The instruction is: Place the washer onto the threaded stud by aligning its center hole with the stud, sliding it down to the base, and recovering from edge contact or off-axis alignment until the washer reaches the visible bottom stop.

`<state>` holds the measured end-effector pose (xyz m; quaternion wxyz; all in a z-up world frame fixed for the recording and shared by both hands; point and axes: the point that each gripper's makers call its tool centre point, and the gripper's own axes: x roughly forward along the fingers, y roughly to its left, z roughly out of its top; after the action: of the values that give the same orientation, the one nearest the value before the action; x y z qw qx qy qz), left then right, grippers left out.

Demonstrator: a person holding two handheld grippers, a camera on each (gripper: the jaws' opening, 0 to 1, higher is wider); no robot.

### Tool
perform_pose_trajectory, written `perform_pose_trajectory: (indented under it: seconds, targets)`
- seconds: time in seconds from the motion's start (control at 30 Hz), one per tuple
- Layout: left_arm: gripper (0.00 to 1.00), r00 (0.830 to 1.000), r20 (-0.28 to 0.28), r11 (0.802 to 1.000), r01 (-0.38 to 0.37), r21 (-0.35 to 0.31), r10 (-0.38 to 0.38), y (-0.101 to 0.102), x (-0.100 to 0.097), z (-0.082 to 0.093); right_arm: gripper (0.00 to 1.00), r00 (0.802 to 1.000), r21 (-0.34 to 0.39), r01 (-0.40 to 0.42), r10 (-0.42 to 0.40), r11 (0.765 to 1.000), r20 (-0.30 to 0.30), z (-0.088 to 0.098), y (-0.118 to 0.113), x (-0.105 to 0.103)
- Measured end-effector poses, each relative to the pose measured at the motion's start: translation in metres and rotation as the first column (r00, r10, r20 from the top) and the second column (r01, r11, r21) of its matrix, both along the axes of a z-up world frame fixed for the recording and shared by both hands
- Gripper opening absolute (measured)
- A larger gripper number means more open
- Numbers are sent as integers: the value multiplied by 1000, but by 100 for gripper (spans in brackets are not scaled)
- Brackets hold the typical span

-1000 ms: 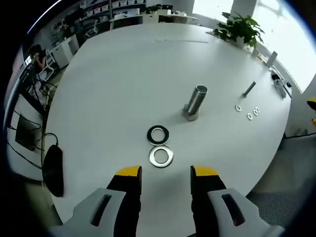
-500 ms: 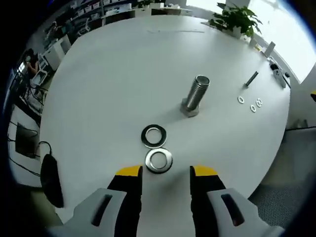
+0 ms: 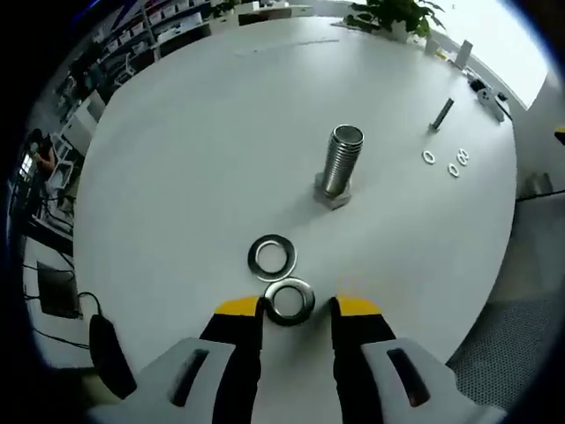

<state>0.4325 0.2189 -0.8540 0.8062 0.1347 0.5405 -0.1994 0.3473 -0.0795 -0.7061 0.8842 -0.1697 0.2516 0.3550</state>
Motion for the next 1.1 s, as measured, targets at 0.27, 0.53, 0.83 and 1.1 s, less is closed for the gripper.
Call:
perform_pose_trajectory:
  seconds: [0.27, 0.53, 0.83, 1.1]
  targets:
    - [21, 999, -7, 999, 44, 3, -44, -1, -4, -1, 33, 1000, 0, 4, -4, 1000, -1, 0, -1, 0]
    - [23, 996, -9, 996, 89, 15, -89, -6, -1, -3, 33, 1000, -7, -3, 3, 1000, -8, -2, 0, -1]
    - [23, 981, -99, 984, 171, 50, -166, -3, 5, -10, 33, 1000, -4, -6, 6, 1000, -8, -1, 1, -1]
    - [25, 974, -129, 977, 199, 76, -188, -11, 8, -9, 33, 1000, -8, -9, 9, 1000, -12, -3, 1, -2]
